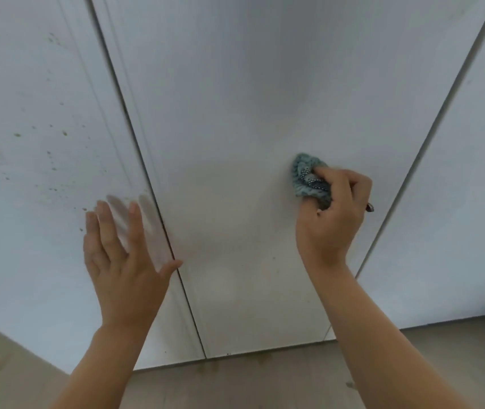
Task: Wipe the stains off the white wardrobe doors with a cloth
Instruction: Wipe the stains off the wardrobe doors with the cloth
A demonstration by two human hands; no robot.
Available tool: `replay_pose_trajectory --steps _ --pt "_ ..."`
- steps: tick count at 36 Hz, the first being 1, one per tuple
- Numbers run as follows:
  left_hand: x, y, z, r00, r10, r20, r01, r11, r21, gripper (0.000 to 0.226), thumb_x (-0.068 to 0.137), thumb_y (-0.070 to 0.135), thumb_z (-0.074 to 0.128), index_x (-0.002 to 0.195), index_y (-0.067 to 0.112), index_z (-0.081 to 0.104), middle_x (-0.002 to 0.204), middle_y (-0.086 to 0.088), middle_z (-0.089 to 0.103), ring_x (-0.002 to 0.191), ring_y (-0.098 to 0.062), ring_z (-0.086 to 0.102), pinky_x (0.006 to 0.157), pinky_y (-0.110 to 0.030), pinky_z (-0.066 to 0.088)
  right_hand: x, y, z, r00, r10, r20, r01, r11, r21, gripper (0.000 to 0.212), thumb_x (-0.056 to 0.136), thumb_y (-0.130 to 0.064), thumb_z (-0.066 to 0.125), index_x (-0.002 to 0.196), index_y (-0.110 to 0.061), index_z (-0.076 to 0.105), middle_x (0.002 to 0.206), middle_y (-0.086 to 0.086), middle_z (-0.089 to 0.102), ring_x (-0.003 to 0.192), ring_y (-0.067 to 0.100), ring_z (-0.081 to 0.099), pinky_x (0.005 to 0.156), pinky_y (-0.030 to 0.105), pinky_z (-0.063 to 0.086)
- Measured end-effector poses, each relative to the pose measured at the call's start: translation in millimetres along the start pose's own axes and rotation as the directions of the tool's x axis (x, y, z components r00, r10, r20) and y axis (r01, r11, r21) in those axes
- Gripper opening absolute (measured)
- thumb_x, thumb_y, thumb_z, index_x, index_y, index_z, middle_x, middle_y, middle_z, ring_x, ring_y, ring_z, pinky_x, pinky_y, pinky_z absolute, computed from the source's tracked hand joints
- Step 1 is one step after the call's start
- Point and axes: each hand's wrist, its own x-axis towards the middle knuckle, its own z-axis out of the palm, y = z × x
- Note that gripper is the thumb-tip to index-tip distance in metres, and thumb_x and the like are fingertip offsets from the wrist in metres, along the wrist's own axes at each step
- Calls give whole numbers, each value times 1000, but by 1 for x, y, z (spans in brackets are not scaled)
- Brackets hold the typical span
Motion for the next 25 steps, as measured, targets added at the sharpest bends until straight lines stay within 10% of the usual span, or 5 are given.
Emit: replay_pose_trajectory --steps 7,14,20,25 --pt "-2 -32 8 996 -75 39 78 995 -66 132 62 38 97 165 22 15 169 -25 -1 157 -35 -14 123 -66 15 -49 -57 42 931 -243 272 242 970 40 35 90 5 57 123 0 69 115 23 56 105 37 53 100 32 42" --pt "-4 -37 10 995 -96 7 96 992 -77 141 58 44 97 165 35 6 171 -18 2 159 -30 -11 114 -70 35 -138 -21 59 686 -427 589 500 865 45 32 93 -1 60 121 -7 73 119 9 49 106 30 50 92 41 49" --pt "-4 -33 13 993 -114 18 115 990 -77 134 51 41 100 161 31 24 168 -20 12 155 -44 13 112 -71 37 -70 -68 65 885 -417 205 420 907 34 31 105 -3 45 111 0 75 100 22 64 95 32 52 90 33 40" --pt "-4 -33 12 992 -126 21 127 987 -98 135 54 39 100 162 33 20 170 -14 6 156 -42 9 112 -73 34 -53 -81 87 827 -523 205 531 847 16 29 102 -1 50 107 -3 78 98 21 66 95 33 54 96 30 37"
